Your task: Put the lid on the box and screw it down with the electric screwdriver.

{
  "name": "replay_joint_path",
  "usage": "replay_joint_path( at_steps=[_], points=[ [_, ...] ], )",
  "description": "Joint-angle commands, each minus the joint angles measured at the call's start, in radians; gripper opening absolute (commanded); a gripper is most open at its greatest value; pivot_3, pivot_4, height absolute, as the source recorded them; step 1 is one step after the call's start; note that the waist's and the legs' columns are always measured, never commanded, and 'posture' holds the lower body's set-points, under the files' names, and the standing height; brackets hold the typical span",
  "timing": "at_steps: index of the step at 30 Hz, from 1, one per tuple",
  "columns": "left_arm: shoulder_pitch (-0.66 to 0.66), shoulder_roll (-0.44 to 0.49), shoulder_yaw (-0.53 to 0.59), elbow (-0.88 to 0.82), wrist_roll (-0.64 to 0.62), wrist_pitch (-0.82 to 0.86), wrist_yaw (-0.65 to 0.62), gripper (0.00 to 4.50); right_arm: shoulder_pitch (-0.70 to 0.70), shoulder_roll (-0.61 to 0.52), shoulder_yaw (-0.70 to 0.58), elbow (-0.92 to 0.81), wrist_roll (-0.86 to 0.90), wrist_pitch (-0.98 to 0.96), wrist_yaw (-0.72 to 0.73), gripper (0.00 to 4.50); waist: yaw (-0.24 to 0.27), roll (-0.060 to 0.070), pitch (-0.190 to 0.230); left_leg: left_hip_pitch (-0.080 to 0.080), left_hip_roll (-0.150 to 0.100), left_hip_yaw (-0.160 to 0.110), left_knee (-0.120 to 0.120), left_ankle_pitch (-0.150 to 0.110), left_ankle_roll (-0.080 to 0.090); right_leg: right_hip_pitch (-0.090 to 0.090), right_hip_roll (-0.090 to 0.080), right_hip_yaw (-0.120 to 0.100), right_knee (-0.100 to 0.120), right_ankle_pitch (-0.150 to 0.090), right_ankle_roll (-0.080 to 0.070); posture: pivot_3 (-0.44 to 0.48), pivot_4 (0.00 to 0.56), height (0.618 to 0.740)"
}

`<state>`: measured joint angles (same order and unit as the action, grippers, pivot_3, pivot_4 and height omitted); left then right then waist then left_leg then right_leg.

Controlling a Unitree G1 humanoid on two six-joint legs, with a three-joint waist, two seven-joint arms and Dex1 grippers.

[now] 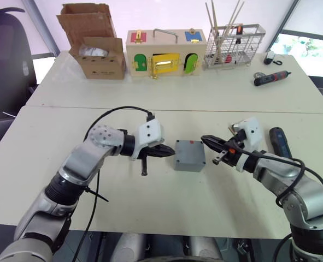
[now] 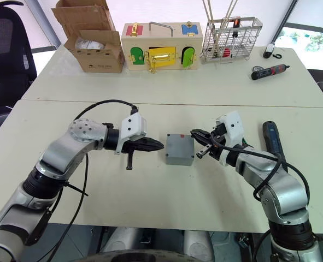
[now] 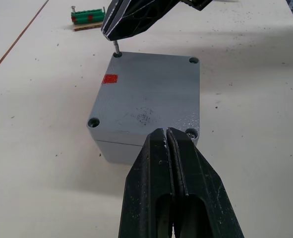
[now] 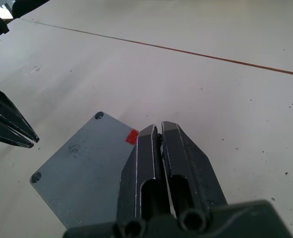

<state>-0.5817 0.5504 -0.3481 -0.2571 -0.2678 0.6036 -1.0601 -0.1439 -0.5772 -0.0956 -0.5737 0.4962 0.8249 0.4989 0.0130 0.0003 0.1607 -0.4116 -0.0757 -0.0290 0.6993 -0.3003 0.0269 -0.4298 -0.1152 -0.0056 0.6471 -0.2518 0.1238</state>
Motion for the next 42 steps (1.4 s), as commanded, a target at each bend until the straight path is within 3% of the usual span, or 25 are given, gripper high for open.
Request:
replay_joint_path(
  at_steps=[1,18,42],
  points=[
    [-0.002,-0.001,0.001,-0.017,0.0,-0.011,0.005,0.0,-0.015,-0.01,0.004,-0.025,0.012,0.008,0.004,0.06,0.0,0.0,0.0,0.0,0.0,0.0,0.0,0.0,0.0,0.0,0.0,0.0,0.0,0.0,0.0,0.0,0.15,0.694],
    [-0.004,-0.005,-0.002,-0.005,0.006,-0.022,0.001,0.0,-0.034,-0.022,-0.05,-0.056,0.051,0.048,-0.012,0.06,0.0,0.0,0.0,0.0,0.0,0.0,0.0,0.0,0.0,0.0,0.0,0.0,0.0,0.0,0.0,0.0,0.15,0.694],
    [0.002,-0.003,0.003,-0.013,0.016,-0.021,0.002,0.0,-0.032,-0.006,0.009,-0.003,0.016,0.007,-0.014,0.06,0.0,0.0,0.0,0.0,0.0,0.0,0.0,0.0,0.0,0.0,0.0,0.0,0.0,0.0,0.0,0.0,0.15,0.694]
  ],
)
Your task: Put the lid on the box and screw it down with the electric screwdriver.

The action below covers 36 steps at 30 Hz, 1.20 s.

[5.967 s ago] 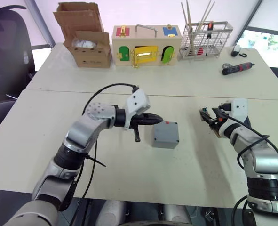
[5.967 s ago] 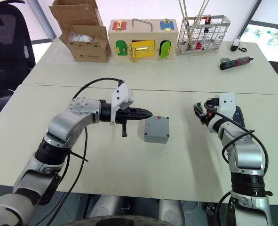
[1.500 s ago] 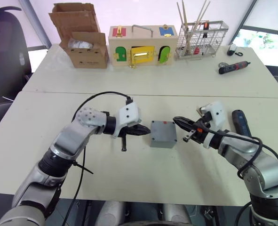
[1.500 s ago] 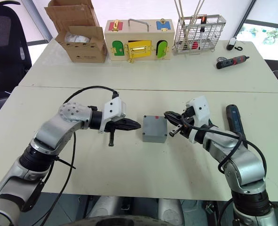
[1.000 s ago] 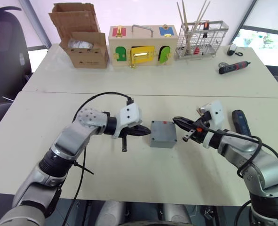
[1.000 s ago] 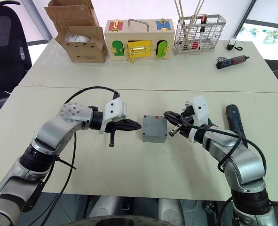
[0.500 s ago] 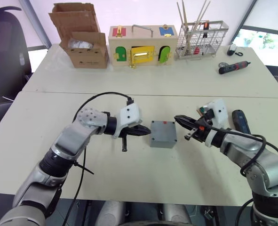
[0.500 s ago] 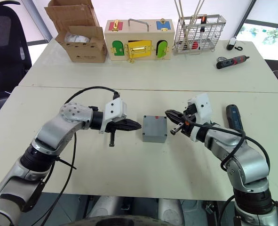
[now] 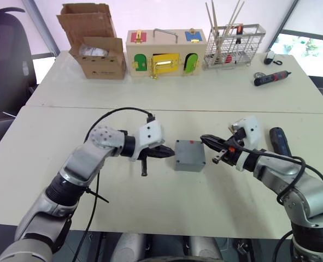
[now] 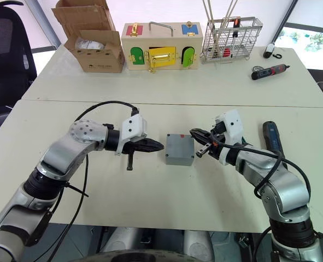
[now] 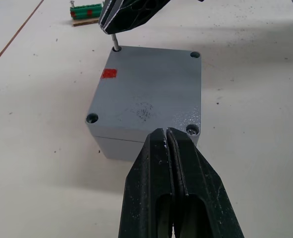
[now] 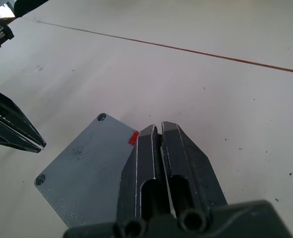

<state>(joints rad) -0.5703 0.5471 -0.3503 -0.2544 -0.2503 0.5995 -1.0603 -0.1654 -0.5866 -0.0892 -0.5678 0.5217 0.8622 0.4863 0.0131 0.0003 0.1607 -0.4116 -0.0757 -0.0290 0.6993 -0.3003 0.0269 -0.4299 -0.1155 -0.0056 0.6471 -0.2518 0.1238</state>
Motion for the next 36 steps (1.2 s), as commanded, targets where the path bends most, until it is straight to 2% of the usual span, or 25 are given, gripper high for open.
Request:
replay_joint_path(
  at_steps=[1,20,23,26,27,28,31,34,36],
  points=[
    [-0.009,0.0,0.005,-0.016,-0.002,-0.017,0.003,0.0,-0.01,0.003,0.003,-0.008,-0.011,-0.032,-0.001,0.06,0.0,0.0,0.0,0.0,0.0,0.0,0.0,0.0,0.0,0.0,0.0,0.0,0.0,0.0,0.0,0.0,0.15,0.694],
    [-0.014,-0.012,0.006,-0.01,0.002,-0.025,0.009,0.0,0.006,-0.013,0.013,0.008,-0.032,-0.031,0.019,0.06,0.0,0.0,0.0,0.0,0.0,0.0,0.0,0.0,0.0,0.0,0.0,0.0,0.0,0.0,0.0,0.0,0.15,0.694],
    [-0.019,-0.02,0.013,-0.009,0.0,-0.026,0.016,0.0,0.004,-0.022,0.016,0.012,-0.043,-0.036,0.022,0.9,0.0,0.0,0.0,0.0,0.0,0.0,0.0,0.0,0.0,0.0,0.0,0.0,0.0,0.0,0.0,0.0,0.15,0.694],
    [-0.024,-0.033,0.019,-0.006,-0.004,-0.029,0.029,0.0,0.003,-0.032,0.012,0.014,-0.048,-0.043,0.03,2.39,0.0,0.0,0.0,0.0,0.0,0.0,0.0,0.0,0.0,0.0,0.0,0.0,0.0,0.0,0.0,0.0,0.15,0.694],
    [-0.027,-0.051,0.031,0.002,-0.018,-0.03,0.035,0.0,-0.002,-0.043,-0.006,0.01,-0.041,-0.035,0.034,2.8,0.001,0.0,0.0,0.0,0.0,0.0,0.0,0.0,0.0,0.0,0.0,0.0,0.0,0.0,0.0,0.0,0.15,0.694],
    [-0.033,-0.071,0.04,0.012,-0.032,-0.032,0.04,0.0,-0.014,-0.057,-0.041,0.006,-0.027,-0.022,0.038,3.41,0.002,0.0,0.0,0.0,0.0,0.0,0.0,0.0,0.0,0.0,0.0,0.0,0.0,0.0,0.0,0.0,0.15,0.694],
    [-0.05,-0.118,0.062,0.026,-0.069,-0.021,0.045,0.0,-0.04,-0.094,-0.138,0.001,0.028,0.022,0.048,4.38,0.002,0.0,0.0,0.0,0.0,0.0,0.0,0.0,0.0,0.0,-0.001,0.0,0.0,0.0,0.0,0.0,0.15,0.694],
    [-0.092,-0.174,0.073,0.045,-0.117,-0.021,0.033,0.0,-0.104,-0.191,-0.347,0.041,0.174,0.162,0.085,4.44,0.003,0.0,0.0,0.0,0.0,0.0,0.0,0.0,0.0,0.0,-0.001,0.0,-0.001,0.0,0.0,0.0,0.15,0.694],
    [-0.114,-0.198,0.049,0.057,-0.122,-0.035,0.013,0.0,-0.119,-0.296,-0.426,0.098,0.202,0.241,0.117,4.44,0.003,0.0,0.0,0.0,0.0,0.0,0.0,0.0,0.001,0.001,-0.001,0.0,-0.001,0.0,0.0,0.0,0.15,0.694]
  ],
)
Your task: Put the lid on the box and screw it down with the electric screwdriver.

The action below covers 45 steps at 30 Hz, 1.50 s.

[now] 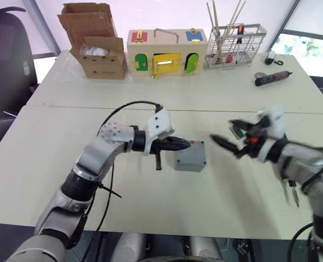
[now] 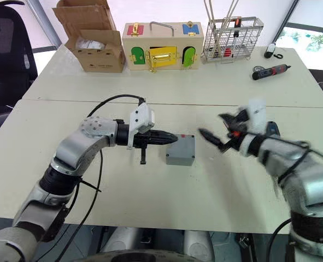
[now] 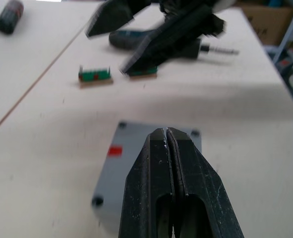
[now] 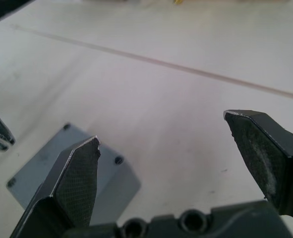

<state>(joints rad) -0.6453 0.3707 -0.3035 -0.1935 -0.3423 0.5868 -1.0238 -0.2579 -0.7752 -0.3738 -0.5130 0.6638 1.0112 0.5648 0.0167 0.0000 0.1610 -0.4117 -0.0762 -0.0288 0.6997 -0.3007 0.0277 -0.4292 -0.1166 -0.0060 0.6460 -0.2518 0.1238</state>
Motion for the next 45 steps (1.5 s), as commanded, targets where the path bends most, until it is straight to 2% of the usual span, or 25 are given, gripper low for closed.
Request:
replay_joint_path(
  at_steps=[1,3,5,9,13,17,26,32,38,40,41,45],
  points=[
    [-0.049,-0.028,-0.025,-0.001,-0.024,-0.035,-0.044,0.0,-0.011,-0.186,-0.155,0.091,0.04,0.121,0.066,4.44,0.002,0.0,0.0,0.0,0.0,0.0,0.0,0.0,0.001,0.0,0.0,0.0,0.0,0.0,0.0,0.0,0.15,0.694],
    [-0.06,-0.034,-0.082,0.0,-0.005,-0.067,-0.087,0.0,0.019,-0.309,-0.172,0.178,0.022,0.163,0.122,4.44,0.0,0.0,0.0,0.0,0.0,0.0,-0.001,-0.003,0.004,0.001,0.0,0.0,-0.001,0.0,0.0,0.0,0.15,0.694],
    [-0.063,-0.036,-0.126,-0.003,0.014,-0.093,-0.111,0.0,0.029,-0.374,-0.177,0.251,0.024,0.199,0.149,4.44,-0.003,0.0,0.0,0.0,0.0,0.001,-0.001,-0.003,0.004,0.001,-0.001,-0.001,-0.002,0.0,0.0,0.0,0.15,0.694],
    [-0.062,-0.041,-0.189,-0.004,0.058,-0.154,-0.131,0.0,0.094,-0.518,-0.106,0.382,-0.013,0.272,0.21,4.44,-0.004,0.001,0.0,0.0,0.001,0.002,-0.001,-0.003,0.005,0.001,-0.002,0.0,-0.002,0.0,0.0,0.0,0.15,0.694],
    [-0.045,-0.05,-0.213,-0.037,0.068,-0.158,-0.119,0.0,0.113,-0.6,-0.037,0.482,-0.017,0.293,0.294,4.44,-0.004,0.001,0.0,0.0,0.001,0.002,0.0,-0.004,0.006,0.001,-0.002,0.0,-0.002,0.0,0.0,0.0,0.15,0.694],
    [-0.01,-0.054,-0.244,-0.089,0.085,-0.151,-0.099,0.0,0.032,-0.644,0.121,0.603,-0.029,0.335,0.349,4.44,-0.004,0.001,0.0,0.0,0.001,0.002,0.0,-0.004,0.007,0.001,-0.002,0.0,-0.003,0.0,0.0,0.0,0.15,0.694],
    [0.041,-0.047,-0.247,-0.16,0.082,-0.099,-0.04,0.0,-0.3,-0.596,0.487,0.846,-0.147,0.344,0.477,4.44,-0.003,0.003,0.0,0.0,0.001,0.002,0.0,-0.003,0.004,0.001,-0.002,0.0,-0.005,0.0,0.0,0.0,0.15,0.694],
    [0.064,-0.047,-0.247,-0.198,0.08,-0.063,0.003,0.0,-0.378,-0.563,0.663,0.924,-0.237,0.313,0.57,4.44,-0.002,0.004,0.0,-0.001,0.001,0.002,0.0,-0.002,0.002,0.001,-0.002,0.0,-0.007,0.0,0.0,0.0,0.15,0.694],
    [0.077,-0.053,-0.251,-0.219,0.079,-0.034,0.04,0.0,-0.48,-0.462,0.783,1.056,-0.36,0.253,0.607,4.44,-0.005,0.005,0.0,-0.001,0.001,0.002,0.0,-0.001,0.002,0.001,-0.001,0.0,-0.007,0.0,0.0,0.0,0.15,0.694],
    [0.082,-0.054,-0.251,-0.224,0.08,-0.026,0.051,0.0,-0.514,-0.419,0.821,1.12,-0.417,0.208,0.611,4.44,-0.007,0.001,0.0,-0.001,0.001,0.002,0.0,-0.001,0.001,0.001,-0.001,0.0,-0.007,0.0,0.0,0.0,0.15,0.694],
    [0.084,-0.054,-0.251,-0.226,0.08,-0.023,0.055,0.0,-0.526,-0.406,0.837,1.143,-0.44,0.191,0.621,3.95,-0.007,-0.001,-0.001,0.0,0.001,0.002,0.0,-0.001,0.001,0.002,-0.001,0.0,-0.007,0.0,0.0,0.0,0.15,0.694],
    [0.091,-0.049,-0.252,-0.232,0.08,-0.017,0.067,0.0,-0.534,-0.389,0.897,1.188,-0.527,0.123,0.692,2.66,-0.006,-0.004,-0.002,0.001,0.001,0.002,0.001,-0.001,0.001,0.005,-0.001,0.0,-0.009,0.0,0.0,0.0,0.15,0.694]
  ],
)
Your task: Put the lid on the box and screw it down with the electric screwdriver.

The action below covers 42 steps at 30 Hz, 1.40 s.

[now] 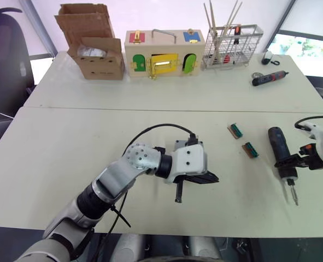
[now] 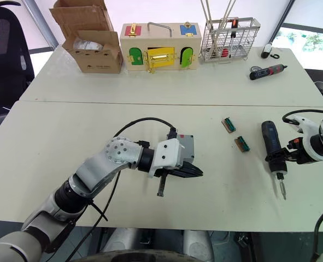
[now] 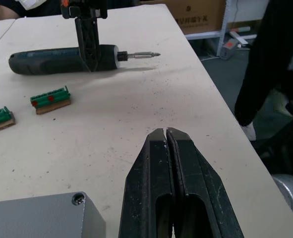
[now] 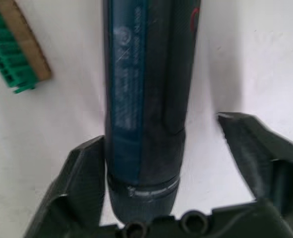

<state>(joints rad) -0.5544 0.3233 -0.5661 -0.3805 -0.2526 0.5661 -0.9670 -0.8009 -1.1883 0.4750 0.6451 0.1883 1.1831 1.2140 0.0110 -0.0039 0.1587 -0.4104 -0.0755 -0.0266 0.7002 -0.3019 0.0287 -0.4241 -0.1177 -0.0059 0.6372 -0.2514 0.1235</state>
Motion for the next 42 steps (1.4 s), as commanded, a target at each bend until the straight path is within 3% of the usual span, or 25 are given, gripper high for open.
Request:
replay_joint_path(
  at_steps=[1,3,12,16,20,22,24,25,27,29,32,35,42],
  points=[
    [0.0,0.0,0.011,-0.045,-0.009,0.005,0.012,0.0,0.015,0.022,0.058,0.03,-0.07,-0.063,0.061,2.34,0.002,0.0,0.0,0.0,0.0,0.0,0.0,0.0,0.0,0.0,0.0,0.0,0.0,0.0,0.0,0.0,0.15,0.694],
    [0.0,0.001,0.012,-0.045,-0.009,0.005,0.017,0.0,0.031,0.018,0.071,0.028,-0.1,-0.085,0.094,1.9,0.003,-0.001,-0.001,0.0,0.0,0.0,0.0,0.0,0.0,0.0,0.0,0.0,0.0,0.0,0.0,0.0,0.15,0.694],
    [-0.013,0.009,0.025,-0.01,-0.002,-0.016,0.015,0.0,0.096,0.021,-0.011,0.021,-0.147,-0.094,0.107,1.9,0.01,-0.002,-0.001,0.0,0.0,-0.003,0.0,0.0,0.0,0.002,0.0,-0.002,-0.001,0.0,0.0,0.0,0.15,0.694],
    [-0.064,0.052,0.101,0.088,-0.009,-0.052,-0.019,0.0,-0.058,0.02,-0.297,0.09,-0.038,0.013,0.035,1.9,0.001,0.0,0.0,0.0,-0.001,-0.002,0.0,0.0,-0.001,0.002,0.0,-0.002,-0.003,0.001,-0.001,0.0,0.15,0.694],
    [-0.108,0.088,0.168,0.176,-0.034,-0.078,-0.067,0.0,-0.076,-0.032,-0.597,0.006,0.08,0.177,-0.047,1.9,0.002,0.019,0.002,-0.001,-0.001,0.002,-0.001,0.001,-0.001,-0.003,-0.001,0.0,-0.001,0.002,0.0,0.0,0.15,0.694],
    [-0.136,0.105,0.203,0.223,-0.051,-0.081,-0.101,0.0,-0.018,0.005,-0.893,-0.171,0.129,0.341,-0.096,1.9,0.006,0.02,0.002,-0.004,0.0,0.001,-0.004,0.001,-0.002,-0.007,0.0,0.0,0.0,0.002,0.0,0.0,0.15,0.694],
    [-0.161,0.117,0.228,0.267,-0.069,-0.081,-0.138,0.0,0.072,0.134,-1.186,-0.447,0.198,0.423,-0.171,1.9,0.009,0.02,0.002,-0.014,0.002,-0.001,-0.003,0.002,-0.004,-0.016,0.001,-0.003,0.004,0.002,0.0,0.0,0.15,0.694],
    [-0.168,0.123,0.237,0.286,-0.074,-0.087,-0.155,0.0,0.1,0.197,-1.27,-0.552,0.234,0.431,-0.218,1.9,0.008,0.019,0.002,-0.016,0.002,-0.002,-0.002,0.003,-0.004,-0.02,0.0,-0.003,0.009,0.002,0.0,0.0,0.15,0.694],
    [-0.184,0.128,0.24,0.317,-0.076,-0.091,-0.183,0.0,0.134,0.386,-1.414,-0.837,0.314,0.431,-0.318,1.9,0.006,0.019,0.002,-0.016,0.002,-0.002,-0.001,0.003,-0.005,-0.02,0.0,-0.005,0.01,0.002,0.0,0.0,0.15,0.694],
    [-0.203,0.127,0.222,0.338,-0.06,-0.097,-0.204,0.0,0.101,0.673,-1.507,-1.182,0.333,0.431,-0.44,1.9,0.001,0.019,0.002,-0.015,0.001,-0.002,0.0,0.004,-0.006,-0.019,-0.001,-0.004,0.011,0.002,0.0,0.0,0.15,0.694],
    [-0.223,0.119,0.215,0.37,-0.037,-0.117,-0.213,0.0,0.082,0.962,-1.494,-1.47,0.313,0.373,-0.595,1.9,0.001,0.021,0.002,-0.014,0.001,0.0,0.001,0.005,-0.008,-0.021,0.0,-0.002,0.016,0.002,0.0,0.0,0.15,0.694],
    [-0.239,0.079,0.223,0.415,-0.015,-0.148,-0.171,0.0,0.161,1.126,-1.352,-1.577,0.287,0.175,-0.711,1.9,0.006,0.021,0.001,-0.014,-0.001,-0.002,0.001,0.006,-0.008,-0.022,0.001,-0.002,0.02,0.002,0.0,0.0,0.15,0.694],
    [-0.196,0.061,0.177,0.422,0.047,-0.175,-0.149,0.0,0.409,1.122,-1.008,-1.51,0.201,-0.203,-0.766,1.9,-0.005,0.02,0.001,-0.014,-0.007,-0.002,0.0,0.005,-0.004,-0.022,-0.001,-0.002,0.025,0.002,0.0,0.0,0.15,0.694]
  ],
)
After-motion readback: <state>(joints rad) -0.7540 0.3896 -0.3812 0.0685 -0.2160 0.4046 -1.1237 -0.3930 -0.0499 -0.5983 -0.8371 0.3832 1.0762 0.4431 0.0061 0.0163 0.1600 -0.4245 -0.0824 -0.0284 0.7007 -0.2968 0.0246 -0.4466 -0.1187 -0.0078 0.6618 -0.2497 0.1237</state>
